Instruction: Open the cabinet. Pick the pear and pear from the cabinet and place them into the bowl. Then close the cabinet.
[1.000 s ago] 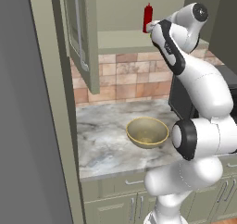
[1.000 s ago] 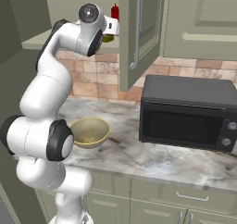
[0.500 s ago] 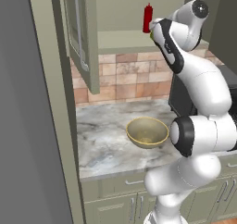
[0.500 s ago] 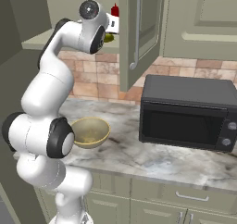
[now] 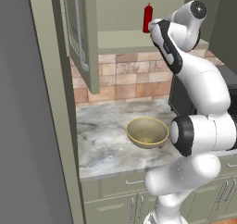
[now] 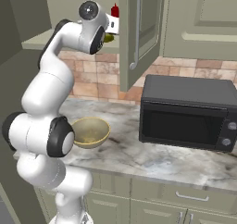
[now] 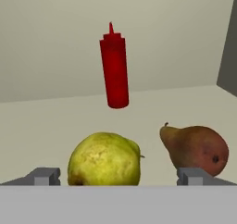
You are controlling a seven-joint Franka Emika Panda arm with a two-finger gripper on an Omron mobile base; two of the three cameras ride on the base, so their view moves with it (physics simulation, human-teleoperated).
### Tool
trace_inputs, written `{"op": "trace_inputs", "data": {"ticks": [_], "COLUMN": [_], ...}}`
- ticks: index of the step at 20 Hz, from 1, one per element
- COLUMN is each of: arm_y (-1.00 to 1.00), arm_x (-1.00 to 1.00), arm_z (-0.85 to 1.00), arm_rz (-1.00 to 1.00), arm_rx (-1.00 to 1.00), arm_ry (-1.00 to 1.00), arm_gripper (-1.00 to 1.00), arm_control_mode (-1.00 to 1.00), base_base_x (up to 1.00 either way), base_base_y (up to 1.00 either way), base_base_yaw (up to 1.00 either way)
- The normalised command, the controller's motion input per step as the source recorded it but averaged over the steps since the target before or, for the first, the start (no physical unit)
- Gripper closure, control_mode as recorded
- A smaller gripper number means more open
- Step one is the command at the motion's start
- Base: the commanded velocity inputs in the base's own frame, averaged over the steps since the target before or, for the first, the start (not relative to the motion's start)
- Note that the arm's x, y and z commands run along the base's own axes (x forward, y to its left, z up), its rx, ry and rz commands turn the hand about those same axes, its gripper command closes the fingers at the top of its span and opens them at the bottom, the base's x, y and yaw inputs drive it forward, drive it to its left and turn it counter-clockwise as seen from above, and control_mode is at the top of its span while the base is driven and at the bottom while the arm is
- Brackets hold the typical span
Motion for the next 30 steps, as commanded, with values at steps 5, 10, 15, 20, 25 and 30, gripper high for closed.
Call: {"op": "trace_inputs", "data": {"ticks": [5, 10, 15, 20, 25, 30], "arm_y": [0.00, 0.10, 0.09, 0.03, 0.01, 0.00], "arm_x": [0.20, 0.36, 0.33, 0.20, 0.01, 0.00], "arm_z": [-0.02, -0.10, -0.16, -0.26, -0.48, -0.11], "arm_rz": [0.00, 0.00, 0.00, 0.00, 0.00, 0.00], "arm_rx": [0.00, 0.00, 0.00, 0.00, -0.05, 0.00], "arm_ry": [0.00, 0.00, 0.01, 0.02, 0.08, 0.00], "arm_gripper": [-1.00, -1.00, -1.00, -1.00, 1.00, 1.00], "arm_control_mode": [-1.00, -1.00, -1.00, -1.00, -1.00, -1.00], "base_base_x": [0.00, 0.00, 0.00, 0.00, 0.00, 0.00], "base_base_y": [0.00, 0.00, 0.00, 0.00, 0.00, 0.00], "base_base_yaw": [0.00, 0.00, 0.00, 0.00, 0.00, 0.00]}}
